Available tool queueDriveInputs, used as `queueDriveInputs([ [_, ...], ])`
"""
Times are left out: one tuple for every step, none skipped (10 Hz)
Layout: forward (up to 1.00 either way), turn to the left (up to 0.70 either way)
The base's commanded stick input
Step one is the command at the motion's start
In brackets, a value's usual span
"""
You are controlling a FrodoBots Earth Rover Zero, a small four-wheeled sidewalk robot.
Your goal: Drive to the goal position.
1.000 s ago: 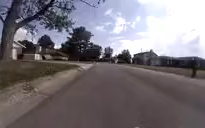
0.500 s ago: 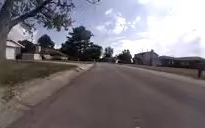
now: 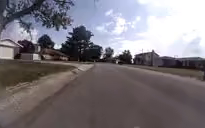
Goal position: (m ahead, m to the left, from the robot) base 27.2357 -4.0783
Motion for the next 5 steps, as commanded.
queueDriveInputs([
  [1.0, 0.0],
  [1.0, 0.0],
  [1.0, 0.0],
  [1.0, 0.0],
  [1.0, 0.0],
])
